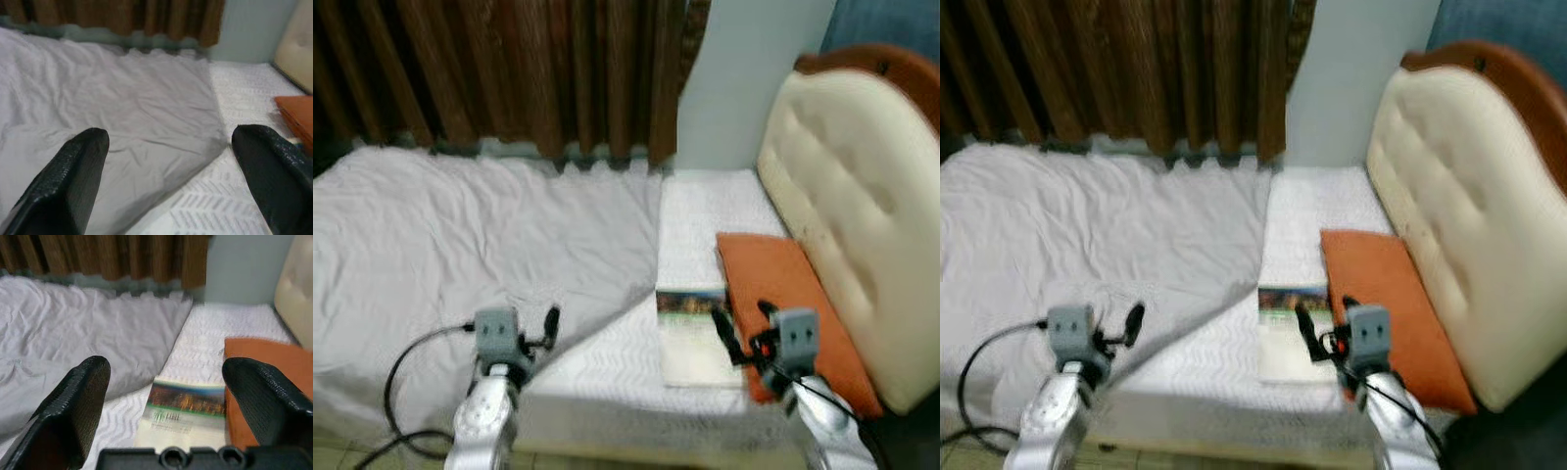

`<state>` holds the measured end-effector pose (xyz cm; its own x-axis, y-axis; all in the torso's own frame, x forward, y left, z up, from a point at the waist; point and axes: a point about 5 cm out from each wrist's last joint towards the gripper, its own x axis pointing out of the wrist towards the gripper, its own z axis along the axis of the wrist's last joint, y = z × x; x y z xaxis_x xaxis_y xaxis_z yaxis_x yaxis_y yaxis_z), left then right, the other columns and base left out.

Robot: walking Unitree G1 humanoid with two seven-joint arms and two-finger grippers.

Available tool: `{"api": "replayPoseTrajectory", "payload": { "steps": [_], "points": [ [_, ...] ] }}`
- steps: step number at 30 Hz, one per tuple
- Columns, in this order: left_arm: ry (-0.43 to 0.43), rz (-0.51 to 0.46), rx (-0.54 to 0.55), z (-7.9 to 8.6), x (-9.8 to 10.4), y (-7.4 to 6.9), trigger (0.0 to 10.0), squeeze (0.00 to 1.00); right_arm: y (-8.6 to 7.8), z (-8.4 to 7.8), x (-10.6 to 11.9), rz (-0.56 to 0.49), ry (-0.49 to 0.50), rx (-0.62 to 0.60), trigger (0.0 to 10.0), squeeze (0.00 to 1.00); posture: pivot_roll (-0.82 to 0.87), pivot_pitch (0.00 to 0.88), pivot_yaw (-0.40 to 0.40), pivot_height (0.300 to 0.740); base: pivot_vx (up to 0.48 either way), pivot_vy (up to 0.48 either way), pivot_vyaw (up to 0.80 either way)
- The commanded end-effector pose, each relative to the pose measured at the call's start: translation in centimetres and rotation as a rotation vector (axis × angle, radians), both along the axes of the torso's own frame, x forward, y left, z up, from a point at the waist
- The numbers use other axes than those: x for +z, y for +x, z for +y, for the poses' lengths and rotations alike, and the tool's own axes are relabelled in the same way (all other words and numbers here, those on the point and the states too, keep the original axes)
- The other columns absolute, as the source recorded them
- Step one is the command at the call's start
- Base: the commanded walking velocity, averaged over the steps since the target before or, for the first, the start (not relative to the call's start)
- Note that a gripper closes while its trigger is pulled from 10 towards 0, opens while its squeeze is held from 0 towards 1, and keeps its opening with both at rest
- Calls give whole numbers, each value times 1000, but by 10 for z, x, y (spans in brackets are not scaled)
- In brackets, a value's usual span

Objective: Clean up the room

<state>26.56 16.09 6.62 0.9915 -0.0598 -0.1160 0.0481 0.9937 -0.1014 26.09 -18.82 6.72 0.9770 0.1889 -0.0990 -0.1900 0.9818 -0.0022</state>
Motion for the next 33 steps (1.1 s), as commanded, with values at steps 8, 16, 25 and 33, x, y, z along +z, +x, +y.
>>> {"api": "replayPoseTrajectory", "payload": {
  "steps": [8,16,25,33],
  "points": [
    [60,10,20,15,-3,-2,10000,0,1,7,-4,-7,24,3,10000,0,25,0,-3,740,0,480,0],
    [55,-98,-65,0,12,-8,10000,0,-5,4,-1,-58,26,7,10000,0,25,0,-1,740,0,480,0],
    [51,-39,-73,0,1,-6,10000,0,0,6,-5,-44,18,17,10000,0,22,0,3,740,0,480,0],
    [111,-137,-204,-6,10,-26,10000,0,-17,3,-7,-55,37,-7,10000,0,26,0,-2,740,0,480,0]
  ]
}}
